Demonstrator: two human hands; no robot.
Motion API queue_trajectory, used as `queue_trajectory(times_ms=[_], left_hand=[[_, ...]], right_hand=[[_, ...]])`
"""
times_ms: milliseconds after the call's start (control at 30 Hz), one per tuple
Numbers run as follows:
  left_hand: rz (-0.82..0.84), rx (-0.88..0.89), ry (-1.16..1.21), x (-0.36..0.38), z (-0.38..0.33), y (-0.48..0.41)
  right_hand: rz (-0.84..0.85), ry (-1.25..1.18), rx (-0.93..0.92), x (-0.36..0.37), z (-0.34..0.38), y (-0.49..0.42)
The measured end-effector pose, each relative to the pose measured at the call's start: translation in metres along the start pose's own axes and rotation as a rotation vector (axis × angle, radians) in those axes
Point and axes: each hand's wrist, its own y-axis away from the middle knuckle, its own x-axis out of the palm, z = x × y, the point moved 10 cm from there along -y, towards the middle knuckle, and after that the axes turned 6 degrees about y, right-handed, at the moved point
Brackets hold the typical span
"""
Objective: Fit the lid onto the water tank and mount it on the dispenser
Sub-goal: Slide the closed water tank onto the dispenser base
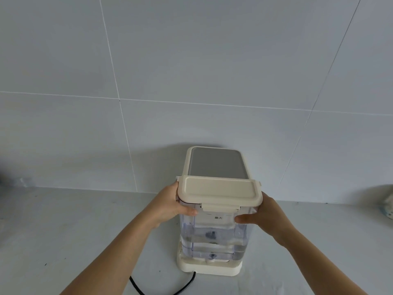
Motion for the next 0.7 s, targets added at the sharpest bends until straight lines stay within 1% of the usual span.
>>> queue_trajectory(times_ms=[300, 700], left_hand=[[0.038, 0.0, -0.014, 0.0006, -0.0016, -0.0018], [0.03, -0.012, -0.03, -0.0002, -0.0038, -0.0009]], right_hand=[[0.01, -0.007, -0.012, 0.0016, 0.0009, -0.001], [0.031, -0.046, -0.048, 0.0033, 0.0066, -0.001]])
